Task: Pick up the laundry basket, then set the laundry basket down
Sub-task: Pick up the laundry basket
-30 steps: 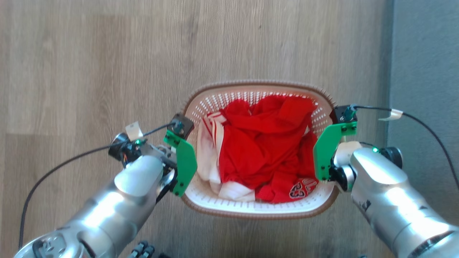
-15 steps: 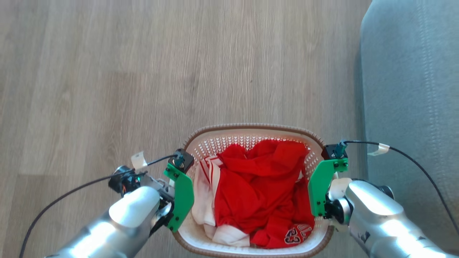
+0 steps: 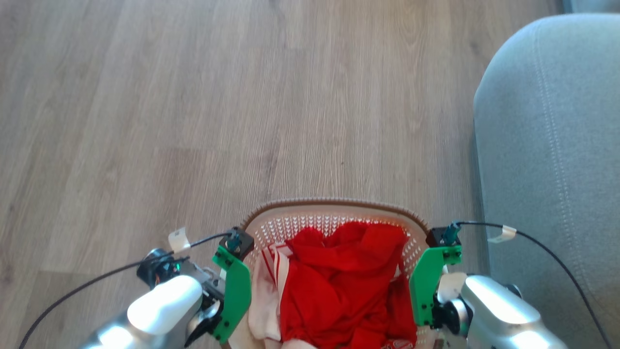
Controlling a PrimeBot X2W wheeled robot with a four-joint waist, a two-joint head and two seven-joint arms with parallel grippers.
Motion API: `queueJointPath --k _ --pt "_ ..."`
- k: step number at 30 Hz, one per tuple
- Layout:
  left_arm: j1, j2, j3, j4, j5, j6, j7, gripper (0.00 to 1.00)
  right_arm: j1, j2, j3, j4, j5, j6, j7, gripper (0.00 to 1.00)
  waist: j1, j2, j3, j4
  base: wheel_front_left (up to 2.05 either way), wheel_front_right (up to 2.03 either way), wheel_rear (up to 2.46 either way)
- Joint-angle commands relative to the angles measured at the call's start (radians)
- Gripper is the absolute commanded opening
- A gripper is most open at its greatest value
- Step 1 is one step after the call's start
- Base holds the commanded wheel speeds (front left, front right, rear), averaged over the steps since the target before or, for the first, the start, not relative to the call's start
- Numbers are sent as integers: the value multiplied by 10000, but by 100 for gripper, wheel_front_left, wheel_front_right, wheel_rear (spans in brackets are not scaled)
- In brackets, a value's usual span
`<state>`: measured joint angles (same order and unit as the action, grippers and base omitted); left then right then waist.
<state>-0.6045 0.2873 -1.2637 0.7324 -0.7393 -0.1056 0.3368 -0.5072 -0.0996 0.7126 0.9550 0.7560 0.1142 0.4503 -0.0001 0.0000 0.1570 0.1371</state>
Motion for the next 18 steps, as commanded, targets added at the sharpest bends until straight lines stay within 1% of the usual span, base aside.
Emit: queueJointPath --k 1,9,18 --pt "8 -58 -165 -658 269 -251 42 0 -305 474 137 -803 -123 165 -94 0 1 0 -236 32 0 0 0" --pt "376 556 -165 -1894 285 -251 663 0 320 432 -410 -1827 -510 165 365 0 1 0 -758 20 0 0 0" --pt "759 883 -165 -2865 235 -251 1355 0 1110 442 -1218 -2889 -1362 165 1233 0 1 0 -998 -6 0 0 0"
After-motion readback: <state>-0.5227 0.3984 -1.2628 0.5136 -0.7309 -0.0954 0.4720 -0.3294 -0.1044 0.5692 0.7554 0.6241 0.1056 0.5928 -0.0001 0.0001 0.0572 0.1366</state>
